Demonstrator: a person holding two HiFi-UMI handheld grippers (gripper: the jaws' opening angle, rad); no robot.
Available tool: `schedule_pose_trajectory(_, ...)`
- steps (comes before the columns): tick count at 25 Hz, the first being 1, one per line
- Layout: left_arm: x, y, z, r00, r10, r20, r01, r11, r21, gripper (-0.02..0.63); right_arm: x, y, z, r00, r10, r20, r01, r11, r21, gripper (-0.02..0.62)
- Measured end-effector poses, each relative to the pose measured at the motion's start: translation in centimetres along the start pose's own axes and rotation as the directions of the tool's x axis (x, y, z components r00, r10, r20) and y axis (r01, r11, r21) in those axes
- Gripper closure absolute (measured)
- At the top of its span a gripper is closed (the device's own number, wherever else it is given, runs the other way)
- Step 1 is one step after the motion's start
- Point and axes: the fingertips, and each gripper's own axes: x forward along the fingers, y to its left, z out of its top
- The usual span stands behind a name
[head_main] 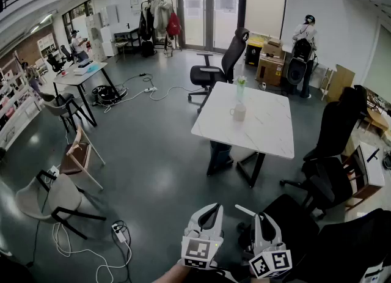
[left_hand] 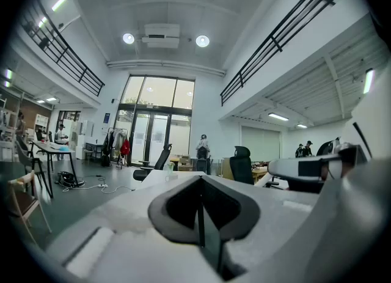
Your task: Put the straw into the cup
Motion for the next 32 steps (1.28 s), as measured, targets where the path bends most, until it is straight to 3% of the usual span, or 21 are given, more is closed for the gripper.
schedule_pose_trajectory(16, 2.8, -0.1, -0.9, 0.998, 0.053, -0.022, -0.053, 0.999, 0.001, 0.604, 2.2, -3.5, -0.6, 0.999, 0.031, -0.020, -0.030, 0.998, 0.049, 0.548)
schedule_pose_trajectory(32, 12.5, 1.1, 0.0, 1.000, -0.018, -0.015, 0.018, 1.000, 0.015, 0.604, 8.1, -10.6, -0.2, 0.998, -0.062, -0.004, 0.063, 0.996, 0.061, 0.548)
